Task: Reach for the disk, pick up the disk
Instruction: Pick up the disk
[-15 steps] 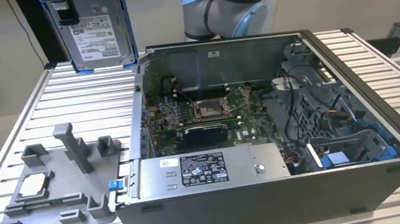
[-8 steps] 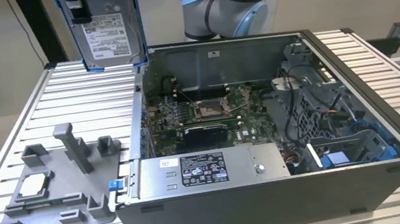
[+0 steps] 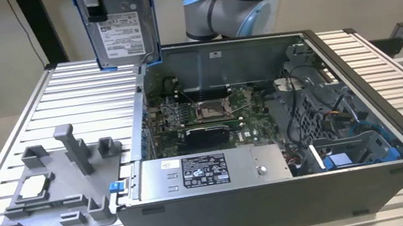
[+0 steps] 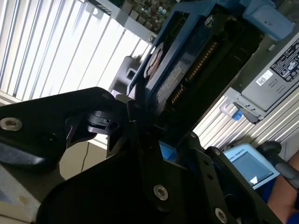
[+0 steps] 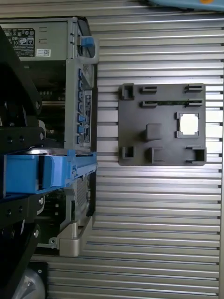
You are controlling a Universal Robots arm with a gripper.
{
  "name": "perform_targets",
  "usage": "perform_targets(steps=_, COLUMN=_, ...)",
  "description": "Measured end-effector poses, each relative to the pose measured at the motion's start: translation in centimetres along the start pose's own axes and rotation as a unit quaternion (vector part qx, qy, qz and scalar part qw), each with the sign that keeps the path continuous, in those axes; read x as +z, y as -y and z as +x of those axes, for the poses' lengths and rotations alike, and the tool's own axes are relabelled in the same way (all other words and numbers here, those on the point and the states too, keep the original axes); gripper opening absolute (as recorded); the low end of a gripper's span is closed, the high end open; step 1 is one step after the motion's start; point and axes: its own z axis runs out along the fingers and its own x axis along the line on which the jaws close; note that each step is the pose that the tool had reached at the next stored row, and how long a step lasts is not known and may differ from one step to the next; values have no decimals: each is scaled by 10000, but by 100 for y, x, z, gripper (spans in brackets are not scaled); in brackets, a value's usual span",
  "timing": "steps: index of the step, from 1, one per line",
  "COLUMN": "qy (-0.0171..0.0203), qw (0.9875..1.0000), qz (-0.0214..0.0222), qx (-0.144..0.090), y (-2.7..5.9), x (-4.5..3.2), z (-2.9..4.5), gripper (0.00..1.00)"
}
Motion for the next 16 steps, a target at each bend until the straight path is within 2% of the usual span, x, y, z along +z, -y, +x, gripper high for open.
perform_targets(steps=16, qy=0, qw=10000, qz=0, qx=0, y=403, x=-2, z=-3, gripper=0)
